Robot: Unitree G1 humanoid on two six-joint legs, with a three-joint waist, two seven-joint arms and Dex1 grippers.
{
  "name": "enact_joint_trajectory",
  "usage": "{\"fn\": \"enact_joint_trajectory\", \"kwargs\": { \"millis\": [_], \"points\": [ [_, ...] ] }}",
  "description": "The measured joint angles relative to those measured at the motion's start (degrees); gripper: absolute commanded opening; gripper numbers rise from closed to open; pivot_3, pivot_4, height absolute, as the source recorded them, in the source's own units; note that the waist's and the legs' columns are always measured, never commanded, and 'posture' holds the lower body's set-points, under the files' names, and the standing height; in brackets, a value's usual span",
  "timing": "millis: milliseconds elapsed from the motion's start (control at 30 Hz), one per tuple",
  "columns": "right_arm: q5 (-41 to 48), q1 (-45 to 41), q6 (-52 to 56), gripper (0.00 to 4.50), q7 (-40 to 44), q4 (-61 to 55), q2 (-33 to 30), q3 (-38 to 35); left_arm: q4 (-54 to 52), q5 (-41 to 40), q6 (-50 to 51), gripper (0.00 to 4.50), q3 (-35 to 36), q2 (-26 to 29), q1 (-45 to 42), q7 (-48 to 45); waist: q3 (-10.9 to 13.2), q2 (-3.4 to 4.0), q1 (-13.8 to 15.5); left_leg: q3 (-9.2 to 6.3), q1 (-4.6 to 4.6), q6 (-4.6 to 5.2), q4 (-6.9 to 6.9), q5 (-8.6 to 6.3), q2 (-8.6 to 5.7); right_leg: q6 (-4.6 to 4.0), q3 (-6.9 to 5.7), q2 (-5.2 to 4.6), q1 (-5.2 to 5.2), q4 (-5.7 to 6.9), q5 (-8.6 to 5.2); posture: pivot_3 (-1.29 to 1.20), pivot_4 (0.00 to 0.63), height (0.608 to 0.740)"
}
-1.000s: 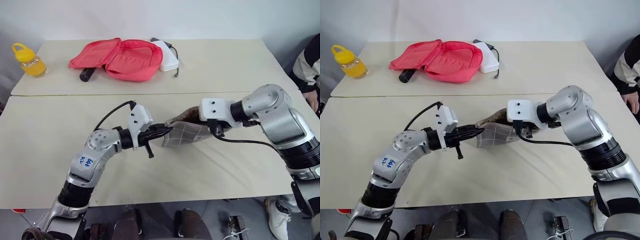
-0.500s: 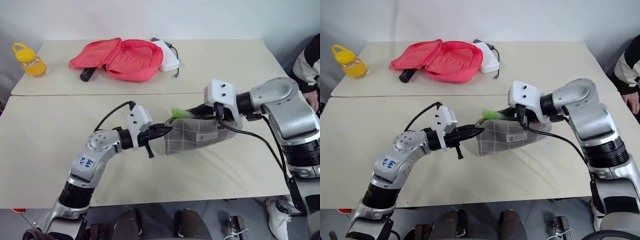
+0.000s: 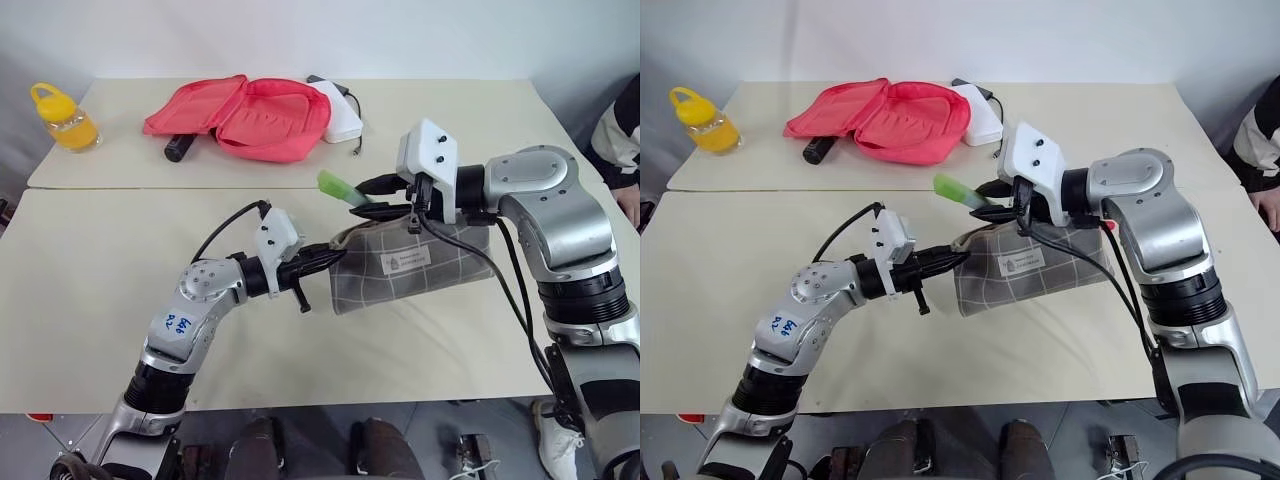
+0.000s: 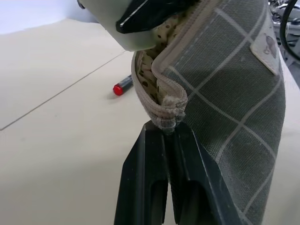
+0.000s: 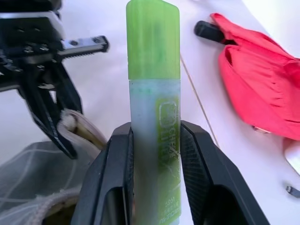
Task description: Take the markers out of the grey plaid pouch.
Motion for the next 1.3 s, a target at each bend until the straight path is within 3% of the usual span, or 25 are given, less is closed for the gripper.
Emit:
{"fn": "enact_joint_trajectory", "kwargs": {
  "millis": [100,233,667,967,1300],
  "points": [
    [-0.14,-1.29,-1.48,1.03,-3.46,2.77,2.43,-1.16,-0.04,0.00,-0.16,0.00,0.02,-0.21,0.00,0.02,0.00,0.01,-0.29,0.00,0.01,-0.02,0.02,0.01,0.03,0.00,0.07,0.02,-0.14,0.20,0.00,0.00,0.150,0.740],
    [-5.94,-1.21,-7.49,1.03,-3.65,6.89,-2.03,1.24,-0.04,-0.83,-0.63,0.00,1.79,-1.04,0.02,-0.02,0.00,0.00,-0.08,0.06,-0.01,-0.01,0.01,0.00,0.00,0.00,0.06,0.00,-0.10,0.07,0.00,0.00,0.150,0.740],
    [-8.61,3.78,-8.63,1.03,-3.61,8.90,-1.86,3.51,-0.44,-5.21,3.24,0.00,3.89,-1.49,1.75,-0.95,0.00,0.00,-0.16,0.04,-0.01,-0.01,0.00,0.01,0.03,0.00,0.14,0.01,-0.21,0.20,0.00,0.00,0.150,0.740],
    [-8.78,4.15,-6.70,3.86,-4.04,8.83,-1.48,3.62,-0.48,-5.85,4.58,0.00,3.97,-2.24,1.78,-0.01,0.00,0.01,-0.19,0.04,0.00,-0.01,0.01,0.01,0.03,0.00,0.15,0.01,-0.21,0.20,0.00,0.00,0.150,0.740],
    [-9.00,2.98,-9.97,3.86,-9.64,10.68,0.49,1.42,-2.68,-11.82,10.22,0.00,6.24,-2.82,2.22,0.86,0.00,0.01,-0.29,0.02,0.00,-0.01,0.01,0.01,0.03,0.00,0.16,0.02,-0.20,0.21,0.00,0.00,0.150,0.740]
  ]
}}
